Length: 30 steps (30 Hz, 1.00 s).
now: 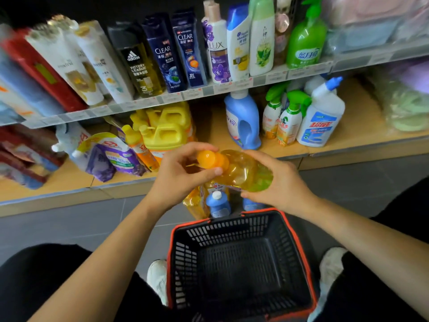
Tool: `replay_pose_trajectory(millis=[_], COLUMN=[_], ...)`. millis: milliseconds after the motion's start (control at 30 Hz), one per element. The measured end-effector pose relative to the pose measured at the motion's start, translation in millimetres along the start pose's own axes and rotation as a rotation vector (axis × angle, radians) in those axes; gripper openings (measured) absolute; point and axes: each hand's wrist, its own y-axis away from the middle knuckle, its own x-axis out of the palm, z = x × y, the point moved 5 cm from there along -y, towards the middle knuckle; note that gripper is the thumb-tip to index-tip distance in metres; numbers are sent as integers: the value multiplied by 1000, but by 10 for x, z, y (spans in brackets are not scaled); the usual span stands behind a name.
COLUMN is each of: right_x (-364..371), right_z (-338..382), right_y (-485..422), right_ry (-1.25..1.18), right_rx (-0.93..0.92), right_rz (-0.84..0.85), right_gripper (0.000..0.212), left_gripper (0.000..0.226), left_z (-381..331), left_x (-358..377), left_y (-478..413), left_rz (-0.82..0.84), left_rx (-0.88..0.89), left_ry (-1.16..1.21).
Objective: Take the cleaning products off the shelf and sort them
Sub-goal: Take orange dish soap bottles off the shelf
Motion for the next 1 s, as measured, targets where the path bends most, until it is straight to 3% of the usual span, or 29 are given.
replay_pose_trajectory(millis=[233, 367, 467, 700, 1000], right_x=[22, 48, 74, 125, 118], right_z=[162, 173, 174, 91, 153], right_y=[20, 49, 56, 62, -39], right_ry=[239, 311, 331, 65, -297], right_rx=[-257, -283, -267, -43, 13], right_rz=[-149, -155, -131, -12, 53], right_gripper=[75, 75, 74, 92, 81], left_gripper=[25, 13, 2, 19, 57], left_z=[22, 1, -12, 42, 148], left_x=[94, 122, 134, 38, 1], left_y=[38, 56, 37, -16, -32], left_rz=[-152, -214, -125, 67, -8], left_rx=[-21, 5, 50, 113, -117], left_ry=[-182, -267, -266, -239, 495])
